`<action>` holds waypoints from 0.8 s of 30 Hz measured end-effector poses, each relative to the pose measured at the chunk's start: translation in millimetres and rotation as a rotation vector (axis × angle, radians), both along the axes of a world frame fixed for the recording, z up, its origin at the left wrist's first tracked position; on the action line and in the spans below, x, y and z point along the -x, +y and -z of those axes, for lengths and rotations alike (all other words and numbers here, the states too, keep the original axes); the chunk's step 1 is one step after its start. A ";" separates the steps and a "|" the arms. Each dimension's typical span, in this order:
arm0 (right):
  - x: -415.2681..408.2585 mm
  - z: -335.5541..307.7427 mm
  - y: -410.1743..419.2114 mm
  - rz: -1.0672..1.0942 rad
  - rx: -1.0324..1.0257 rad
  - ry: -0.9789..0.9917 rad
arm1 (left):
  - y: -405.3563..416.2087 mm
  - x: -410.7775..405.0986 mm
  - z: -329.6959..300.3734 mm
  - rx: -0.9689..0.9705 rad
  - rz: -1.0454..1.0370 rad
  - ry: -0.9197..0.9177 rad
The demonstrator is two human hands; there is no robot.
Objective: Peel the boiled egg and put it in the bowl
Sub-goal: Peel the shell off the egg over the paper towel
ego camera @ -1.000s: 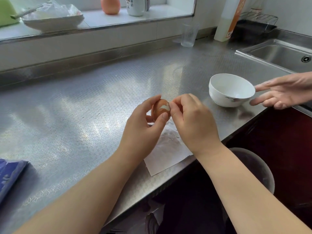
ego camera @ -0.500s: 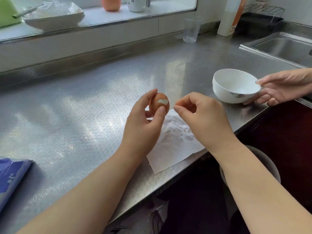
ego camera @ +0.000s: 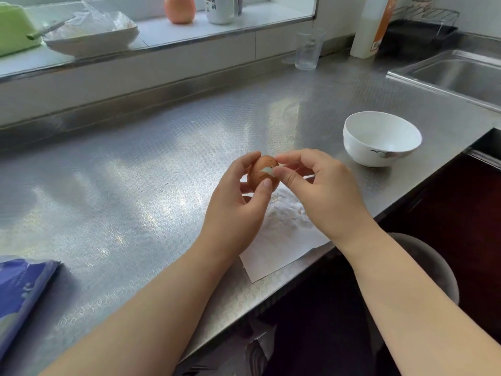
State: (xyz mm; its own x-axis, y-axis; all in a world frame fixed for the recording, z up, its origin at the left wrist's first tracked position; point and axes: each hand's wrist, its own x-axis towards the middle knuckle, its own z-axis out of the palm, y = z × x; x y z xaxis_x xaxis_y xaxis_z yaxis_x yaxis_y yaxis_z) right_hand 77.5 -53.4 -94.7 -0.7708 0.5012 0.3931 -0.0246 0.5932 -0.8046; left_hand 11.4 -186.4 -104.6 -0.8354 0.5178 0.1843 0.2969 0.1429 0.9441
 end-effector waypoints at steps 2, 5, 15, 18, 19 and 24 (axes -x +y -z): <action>0.6 1.9 -1.0 -0.002 0.022 0.014 | -0.3 -0.4 0.2 0.006 0.013 0.005; 0.1 2.3 -0.5 0.001 0.004 0.023 | -0.8 0.1 -0.6 0.021 0.025 0.011; -3.3 -1.0 2.6 0.034 -0.302 0.072 | -0.9 -1.7 -2.2 0.052 0.061 0.037; -4.0 0.4 0.4 0.084 -0.502 0.091 | -0.3 -2.3 -2.3 0.060 0.059 0.033; -4.0 1.2 -0.4 0.104 -0.543 0.099 | -0.4 -2.6 -2.2 0.061 0.060 0.029; -1.8 6.1 -5.9 0.138 -0.534 0.117 | -0.1 -4.6 -1.8 0.063 0.069 0.025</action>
